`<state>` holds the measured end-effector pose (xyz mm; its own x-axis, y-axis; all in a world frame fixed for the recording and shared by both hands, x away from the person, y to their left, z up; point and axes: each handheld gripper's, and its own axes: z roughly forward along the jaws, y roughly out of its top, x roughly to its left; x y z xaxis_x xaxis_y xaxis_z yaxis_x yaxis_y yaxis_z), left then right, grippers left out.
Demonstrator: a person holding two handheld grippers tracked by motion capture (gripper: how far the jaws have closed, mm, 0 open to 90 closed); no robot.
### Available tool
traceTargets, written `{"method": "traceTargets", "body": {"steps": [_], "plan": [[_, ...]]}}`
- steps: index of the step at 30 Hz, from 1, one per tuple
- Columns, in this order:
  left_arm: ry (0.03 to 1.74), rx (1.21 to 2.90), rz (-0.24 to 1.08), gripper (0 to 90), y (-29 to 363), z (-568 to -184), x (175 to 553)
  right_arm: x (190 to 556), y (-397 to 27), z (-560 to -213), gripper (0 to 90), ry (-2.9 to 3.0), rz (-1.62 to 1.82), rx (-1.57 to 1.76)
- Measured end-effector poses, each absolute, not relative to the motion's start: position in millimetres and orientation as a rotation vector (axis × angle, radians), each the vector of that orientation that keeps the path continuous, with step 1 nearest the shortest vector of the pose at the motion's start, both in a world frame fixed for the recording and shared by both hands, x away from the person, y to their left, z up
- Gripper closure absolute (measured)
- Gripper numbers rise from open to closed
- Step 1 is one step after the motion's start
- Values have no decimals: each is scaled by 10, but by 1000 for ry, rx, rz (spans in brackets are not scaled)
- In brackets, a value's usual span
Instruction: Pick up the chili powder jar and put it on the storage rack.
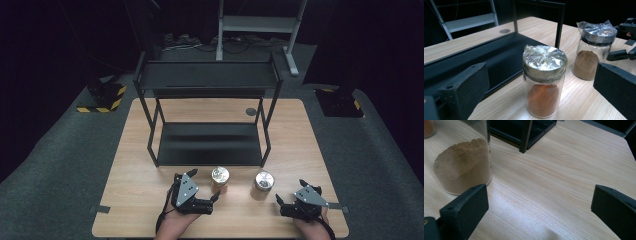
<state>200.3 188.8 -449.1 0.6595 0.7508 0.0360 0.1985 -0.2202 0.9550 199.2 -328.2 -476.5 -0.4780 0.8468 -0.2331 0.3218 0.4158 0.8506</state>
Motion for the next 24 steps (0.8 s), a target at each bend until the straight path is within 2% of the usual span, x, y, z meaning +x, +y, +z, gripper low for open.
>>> {"method": "traceTargets", "body": {"steps": [24], "plan": [[762, 1762, 569, 15, 1684, -4610, 2295, 1995, -3292, -4765, 1, 2001, 1006, 990]]}}
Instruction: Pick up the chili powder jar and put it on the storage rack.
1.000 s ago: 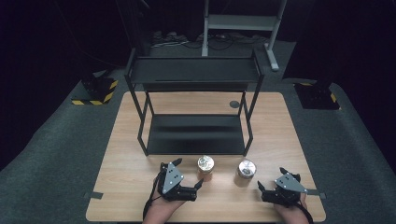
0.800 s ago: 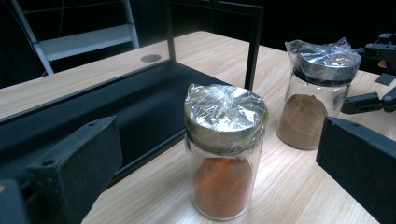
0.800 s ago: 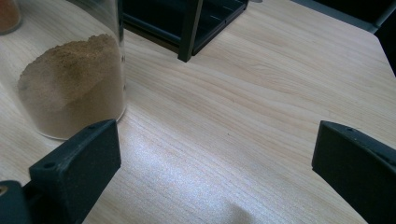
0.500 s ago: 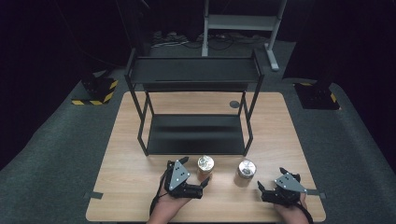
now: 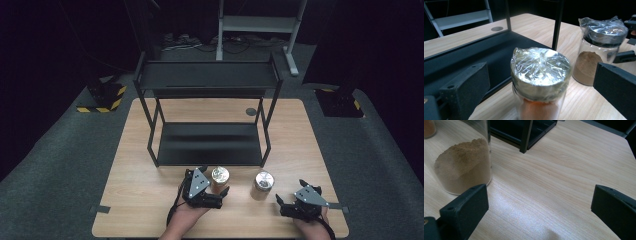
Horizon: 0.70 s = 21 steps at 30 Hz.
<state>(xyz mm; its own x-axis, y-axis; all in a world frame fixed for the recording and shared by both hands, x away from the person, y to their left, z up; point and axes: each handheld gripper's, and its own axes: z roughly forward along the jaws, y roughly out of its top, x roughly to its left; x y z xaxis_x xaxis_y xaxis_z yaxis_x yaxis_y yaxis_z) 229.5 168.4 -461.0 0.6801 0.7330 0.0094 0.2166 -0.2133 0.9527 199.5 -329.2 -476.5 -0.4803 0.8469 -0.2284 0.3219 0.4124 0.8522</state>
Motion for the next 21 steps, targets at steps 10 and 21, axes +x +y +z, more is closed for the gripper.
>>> {"method": "traceTargets", "body": {"steps": [10, 21], "plan": [[779, 1738, 546, 135, 1656, -4692, 2378, 1995, -3309, -4768, 1, 1997, 1017, 996], [750, 1743, 565, 278, 1659, -4744, 2381, 1998, -3311, -4766, 2, 2002, 1018, 992]]}}
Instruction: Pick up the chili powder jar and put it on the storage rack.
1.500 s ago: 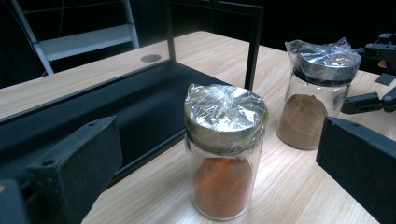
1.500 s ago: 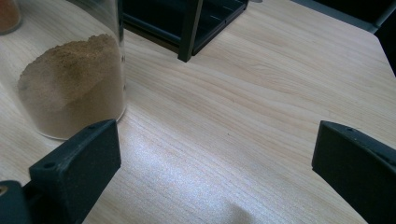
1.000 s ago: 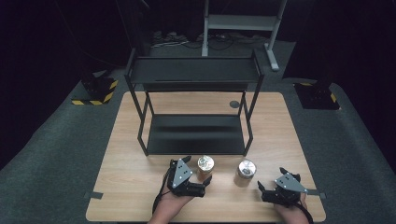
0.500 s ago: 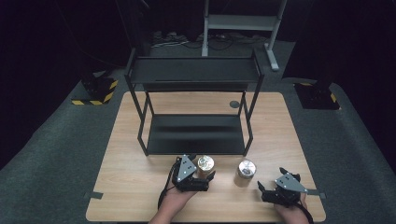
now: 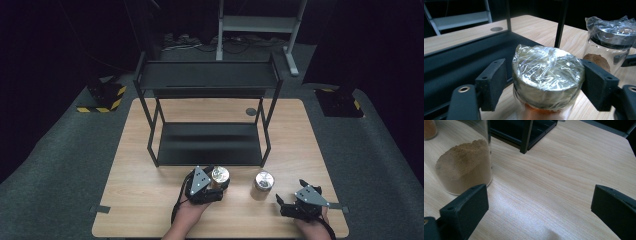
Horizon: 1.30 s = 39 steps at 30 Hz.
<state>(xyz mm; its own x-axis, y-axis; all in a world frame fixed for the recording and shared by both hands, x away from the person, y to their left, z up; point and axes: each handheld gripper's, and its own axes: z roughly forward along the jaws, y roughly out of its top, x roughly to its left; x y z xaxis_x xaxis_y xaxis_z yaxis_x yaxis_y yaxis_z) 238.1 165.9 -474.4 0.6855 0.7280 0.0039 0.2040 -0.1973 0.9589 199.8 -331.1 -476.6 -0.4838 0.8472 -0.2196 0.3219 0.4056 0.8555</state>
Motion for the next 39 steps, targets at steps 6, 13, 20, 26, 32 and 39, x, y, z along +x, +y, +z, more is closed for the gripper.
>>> {"method": "traceTargets", "body": {"steps": [6, 13, 20, 26, 32, 39], "plan": [[732, 1739, 571, 336, 1646, -4764, 2383, 1999, -3310, -4765, 2, 2003, 1016, 991], [736, 1734, 566, 342, 1646, -4772, 2385, 2004, -3314, -4762, 2, 2006, 1018, 992], [738, 1736, 564, 346, 1647, -4760, 2387, 2004, -3310, -4761, 2, 2008, 1015, 989], [744, 1734, 564, 346, 1668, -4708, 2358, 2002, -3303, -4761, 1, 2008, 1011, 987], [759, 1712, 583, 346, 1750, -4643, 2288, 1998, -3300, -4763, 2, 2005, 1009, 987], [793, 1678, 617, 346, 1914, -4578, 2191, 2002, -3303, -4761, 2, 2005, 1011, 991]]}}
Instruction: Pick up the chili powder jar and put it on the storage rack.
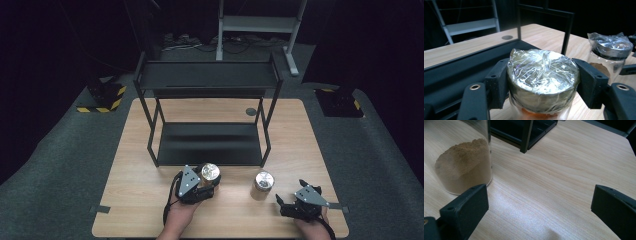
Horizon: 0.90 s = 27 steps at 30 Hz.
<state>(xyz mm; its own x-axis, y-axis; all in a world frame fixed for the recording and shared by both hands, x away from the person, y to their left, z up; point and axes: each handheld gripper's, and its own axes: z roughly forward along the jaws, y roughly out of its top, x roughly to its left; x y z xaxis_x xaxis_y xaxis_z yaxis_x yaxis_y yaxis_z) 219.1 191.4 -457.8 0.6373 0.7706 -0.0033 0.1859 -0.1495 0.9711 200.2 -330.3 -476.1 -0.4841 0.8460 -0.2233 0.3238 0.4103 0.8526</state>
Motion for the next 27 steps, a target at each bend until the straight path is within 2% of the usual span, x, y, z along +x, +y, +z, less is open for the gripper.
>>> {"method": "traceTargets", "body": {"steps": [27], "plan": [[846, 1602, 741, 346, 2340, -4215, 1935, 2006, -3305, -4759, 1, 2006, 1012, 995]]}}
